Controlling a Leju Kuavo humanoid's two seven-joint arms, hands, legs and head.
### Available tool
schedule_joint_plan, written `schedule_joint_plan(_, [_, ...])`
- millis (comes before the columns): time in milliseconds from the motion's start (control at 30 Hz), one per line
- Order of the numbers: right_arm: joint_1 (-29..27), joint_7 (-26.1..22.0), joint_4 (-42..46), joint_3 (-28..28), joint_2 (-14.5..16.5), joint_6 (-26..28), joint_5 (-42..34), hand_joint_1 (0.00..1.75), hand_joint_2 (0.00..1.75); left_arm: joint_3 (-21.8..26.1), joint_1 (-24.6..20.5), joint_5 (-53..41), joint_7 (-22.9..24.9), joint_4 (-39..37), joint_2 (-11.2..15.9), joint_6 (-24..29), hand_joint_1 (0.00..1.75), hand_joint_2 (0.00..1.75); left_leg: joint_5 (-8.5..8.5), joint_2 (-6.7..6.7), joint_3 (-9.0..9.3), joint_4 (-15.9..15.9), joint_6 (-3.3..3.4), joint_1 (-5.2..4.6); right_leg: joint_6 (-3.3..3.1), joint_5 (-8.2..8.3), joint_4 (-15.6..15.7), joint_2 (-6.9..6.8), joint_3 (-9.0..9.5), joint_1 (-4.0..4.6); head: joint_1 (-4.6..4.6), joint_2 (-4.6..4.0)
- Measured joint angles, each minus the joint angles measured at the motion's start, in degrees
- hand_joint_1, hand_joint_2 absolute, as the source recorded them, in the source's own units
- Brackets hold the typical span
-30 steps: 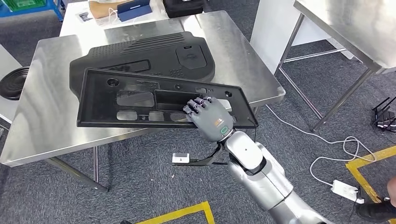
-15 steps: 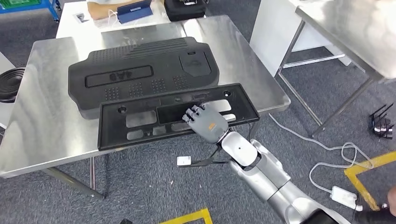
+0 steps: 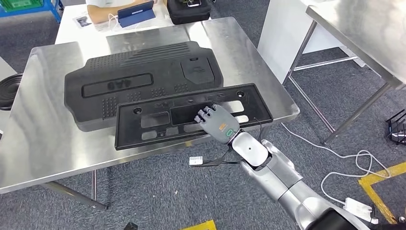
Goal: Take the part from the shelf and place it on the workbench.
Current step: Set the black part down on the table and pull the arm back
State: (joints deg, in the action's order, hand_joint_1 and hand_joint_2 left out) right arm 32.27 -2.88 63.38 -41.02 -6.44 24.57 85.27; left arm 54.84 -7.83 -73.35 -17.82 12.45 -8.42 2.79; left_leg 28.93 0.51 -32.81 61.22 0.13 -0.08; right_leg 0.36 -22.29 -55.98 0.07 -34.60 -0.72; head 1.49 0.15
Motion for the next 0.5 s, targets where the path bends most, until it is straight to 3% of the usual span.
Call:
schedule_joint_plan(100, [-0.35,0.97,-0.33,0.07,0.0,1.31,0.73,1.75,1.75,0.01,-0.02,0.69,-0.45,-0.01,-0.02,0.52,0.0,1.75,4.3,-0.11,-6.18,10.33,-0.66,0.34,-0.64,-0.69,-0.03,0.03,0.72,0.0,0.11,0.0])
schedule_joint_plan(133, [-0.65,1.24,-0.41,0.08,-0.01,1.52,1.03,1.75,1.75,0.01,0.03,0.74,-0.52,-0.01,-0.02,0.68,0.0,1.75,4.64,-0.14,-7.83,12.29,-0.78,0.44,-0.67,-0.96,-0.05,0.07,0.98,0.0,0.12,0.0])
schedule_joint_plan(167, [-0.98,1.45,-0.48,0.09,-0.01,1.66,1.27,1.75,1.75,0.02,0.07,0.74,-0.54,-0.01,-0.02,0.82,0.0,1.75,3.69,-0.18,-8.5,12.12,-0.88,0.57,-0.58,-1.29,-0.09,0.14,1.32,-0.03,0.13,0.0])
schedule_joint_plan(200, [-1.25,1.57,-0.51,0.1,-0.01,1.75,1.42,1.75,1.75,0.02,0.11,0.74,-0.54,-0.01,-0.01,0.91,0.0,1.75,1.48,-0.23,-8.04,9.71,-0.93,0.73,-0.39,-1.66,-0.18,0.24,1.74,-0.11,0.13,0.0])
schedule_joint_plan(233, [-1.42,1.65,-0.54,0.12,-0.01,1.81,1.51,1.75,1.75,0.02,0.12,0.74,-0.54,0.0,-0.01,0.95,0.0,1.75,-1.43,-0.28,-6.77,5.75,-0.98,0.94,-0.13,-2.09,-0.31,0.32,2.15,-0.17,0.14,0.0])
schedule_joint_plan(300, [-1.48,1.78,-0.57,0.17,-0.02,1.94,1.6,1.75,1.75,0.02,0.1,0.74,-0.54,-0.03,-0.07,0.98,0.0,1.75,-4.56,-0.26,-4.42,-0.79,-0.9,1.02,0.49,-2.83,-0.69,0.46,2.61,-0.08,0.21,0.0])
schedule_joint_plan(333, [-1.47,1.84,-0.6,0.21,-0.03,2.0,1.63,1.75,1.75,0.02,0.06,0.74,-0.54,-0.05,-0.11,0.98,0.0,1.75,-5.0,-0.22,-3.82,-2.21,-0.6,0.95,0.8,-3.07,-0.81,0.49,2.58,0.05,0.2,0.0])
schedule_joint_plan(433, [-1.56,1.96,-0.69,0.36,-0.05,2.09,1.81,1.75,1.75,0.02,0.03,0.77,-0.54,-0.05,-0.2,0.97,0.0,1.75,-5.1,-0.09,-3.4,-2.43,0.6,0.66,1.63,-3.53,-0.95,0.49,2.28,0.1,0.16,0.0])
schedule_joint_plan(500, [-1.51,2.08,-0.72,0.58,-0.05,2.18,2.13,1.75,1.75,0.02,-0.1,0.81,-0.54,-0.04,-0.25,0.97,0.0,1.75,-5.13,0.04,-3.27,-2.56,1.22,0.75,1.89,-4.84,-3.49,0.41,0.88,-0.01,0.08,0.0])
